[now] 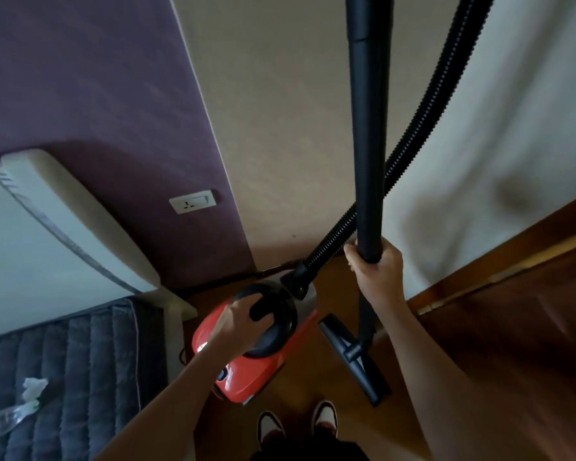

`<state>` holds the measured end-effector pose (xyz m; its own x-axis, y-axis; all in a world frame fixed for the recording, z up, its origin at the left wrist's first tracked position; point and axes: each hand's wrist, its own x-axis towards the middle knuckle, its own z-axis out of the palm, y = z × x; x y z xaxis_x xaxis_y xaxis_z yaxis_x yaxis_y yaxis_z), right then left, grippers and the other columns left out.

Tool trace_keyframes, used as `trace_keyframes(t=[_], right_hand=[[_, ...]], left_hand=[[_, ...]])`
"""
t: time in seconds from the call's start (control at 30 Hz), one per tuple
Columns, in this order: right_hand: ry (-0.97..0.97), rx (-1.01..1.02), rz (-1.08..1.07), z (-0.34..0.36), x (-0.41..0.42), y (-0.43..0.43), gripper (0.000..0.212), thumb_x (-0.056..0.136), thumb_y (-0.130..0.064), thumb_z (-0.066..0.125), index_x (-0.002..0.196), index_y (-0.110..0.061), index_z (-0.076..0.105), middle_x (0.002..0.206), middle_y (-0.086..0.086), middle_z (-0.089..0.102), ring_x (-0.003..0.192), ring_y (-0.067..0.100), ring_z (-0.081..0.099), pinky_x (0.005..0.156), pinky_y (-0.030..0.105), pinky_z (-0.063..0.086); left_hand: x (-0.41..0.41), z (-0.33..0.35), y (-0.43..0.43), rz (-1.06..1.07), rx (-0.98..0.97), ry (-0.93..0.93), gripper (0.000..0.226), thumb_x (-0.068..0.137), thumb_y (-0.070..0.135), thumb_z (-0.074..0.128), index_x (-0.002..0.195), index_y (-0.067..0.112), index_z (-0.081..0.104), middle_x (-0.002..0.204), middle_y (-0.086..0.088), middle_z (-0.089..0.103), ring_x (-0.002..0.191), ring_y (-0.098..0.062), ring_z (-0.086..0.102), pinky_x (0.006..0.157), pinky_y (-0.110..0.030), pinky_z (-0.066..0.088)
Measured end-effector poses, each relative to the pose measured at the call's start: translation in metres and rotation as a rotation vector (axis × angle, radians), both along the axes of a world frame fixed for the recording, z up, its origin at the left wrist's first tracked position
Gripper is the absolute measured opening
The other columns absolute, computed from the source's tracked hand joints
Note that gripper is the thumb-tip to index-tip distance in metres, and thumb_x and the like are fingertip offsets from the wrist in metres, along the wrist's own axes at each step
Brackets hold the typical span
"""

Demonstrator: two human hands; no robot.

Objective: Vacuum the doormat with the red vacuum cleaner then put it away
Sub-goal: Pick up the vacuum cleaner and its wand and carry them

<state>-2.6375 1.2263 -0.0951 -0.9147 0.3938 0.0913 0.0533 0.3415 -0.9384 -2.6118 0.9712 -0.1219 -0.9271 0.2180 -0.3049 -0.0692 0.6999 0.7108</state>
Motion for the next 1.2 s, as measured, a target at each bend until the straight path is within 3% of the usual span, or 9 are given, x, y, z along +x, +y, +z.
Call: trace_keyframes(t=[0.07,0.13,0.23,0.4,0.57,0.63,0.8,1.03,1.2], right_hand=[[0.004,-0.020,-0.001,-0.029,-0.018,0.010,0.017,0.088,-0.012,0.076,0.080,-0.004,0.064,0.072,0.025,0.062,0.065,0.033,0.062,0.056,0.025,0.051],[0.033,-0.025,-0.003,-0.065,-0.037,0.019,0.020,0.089,-0.013,0.075,0.078,-0.004,0.062,0.070,0.025,0.060,0.063,0.035,0.060,0.055,0.029,0.050],[0.062,-0.037,-0.019,-0.129,-0.060,0.028,0.030,0.086,-0.026,0.074,0.076,-0.002,0.059,0.067,0.027,0.056,0.058,0.037,0.056,0.052,0.032,0.045],[0.078,-0.047,-0.032,-0.232,-0.088,0.046,0.030,0.085,-0.029,0.073,0.078,-0.003,0.059,0.062,0.014,0.048,0.052,0.028,0.048,0.049,0.026,0.040],[0.136,-0.023,-0.075,-0.319,-0.118,0.060,0.043,0.076,-0.047,0.069,0.077,-0.004,0.062,0.067,0.023,0.058,0.060,0.040,0.056,0.053,0.042,0.048],[0.168,-0.006,-0.111,-0.344,-0.129,0.064,0.045,0.075,-0.046,0.069,0.076,-0.002,0.062,0.068,0.027,0.059,0.060,0.042,0.058,0.055,0.049,0.052],[0.197,-0.016,-0.195,-0.401,-0.151,0.076,0.025,0.072,-0.040,0.072,0.069,-0.021,0.057,0.068,0.026,0.058,0.062,0.045,0.060,0.057,0.055,0.054],[0.269,-0.102,-0.250,-0.460,-0.174,0.105,0.033,0.071,-0.031,0.071,0.075,-0.002,0.055,0.071,0.034,0.053,0.063,0.051,0.054,0.058,0.056,0.051],[0.298,-0.148,-0.237,-0.482,-0.183,0.114,0.037,0.072,-0.022,0.070,0.077,0.010,0.053,0.068,0.033,0.051,0.057,0.034,0.049,0.057,0.051,0.049]], left_hand=[[-0.018,-0.029,0.006,0.000,0.007,0.004,0.014,0.090,0.013,0.069,0.094,0.024,0.062,0.076,0.014,0.062,0.068,-0.001,0.062,0.063,-0.010,0.046],[-0.038,-0.065,0.013,-0.005,0.011,0.007,0.014,0.089,0.013,0.070,0.094,0.025,0.063,0.078,0.014,0.063,0.071,-0.001,0.062,0.063,-0.012,0.046],[-0.062,-0.131,0.025,0.004,0.005,-0.009,0.009,0.087,0.013,0.071,0.093,0.019,0.067,0.080,0.003,0.069,0.073,-0.012,0.065,0.063,-0.024,0.046],[-0.091,-0.240,0.045,0.010,0.024,-0.019,0.011,0.088,0.013,0.070,0.092,0.021,0.064,0.080,0.003,0.067,0.072,-0.014,0.062,0.061,-0.017,0.044],[-0.119,-0.333,0.059,0.002,0.049,0.018,0.003,0.086,0.014,0.071,0.089,0.013,0.069,0.078,-0.004,0.070,0.074,-0.012,0.062,0.065,-0.029,0.047],[-0.127,-0.364,0.067,-0.006,0.049,0.023,0.004,0.086,0.015,0.071,0.088,0.016,0.068,0.079,-0.002,0.070,0.074,-0.010,0.063,0.064,-0.027,0.048],[-0.148,-0.440,0.084,-0.046,0.053,0.030,0.009,0.087,0.019,0.069,0.084,0.027,0.066,0.078,0.005,0.069,0.069,-0.005,0.065,0.063,-0.026,0.053],[-0.169,-0.517,0.109,-0.130,0.055,0.036,0.008,0.091,0.020,0.066,0.091,0.013,0.068,0.081,-0.003,0.069,0.073,-0.016,0.067,0.070,-0.043,0.055],[-0.184,-0.544,0.126,-0.162,0.062,0.049,0.009,0.092,0.023,0.065,0.090,0.016,0.069,0.080,-0.002,0.069,0.073,-0.015,0.068,0.068,-0.042,0.056]])
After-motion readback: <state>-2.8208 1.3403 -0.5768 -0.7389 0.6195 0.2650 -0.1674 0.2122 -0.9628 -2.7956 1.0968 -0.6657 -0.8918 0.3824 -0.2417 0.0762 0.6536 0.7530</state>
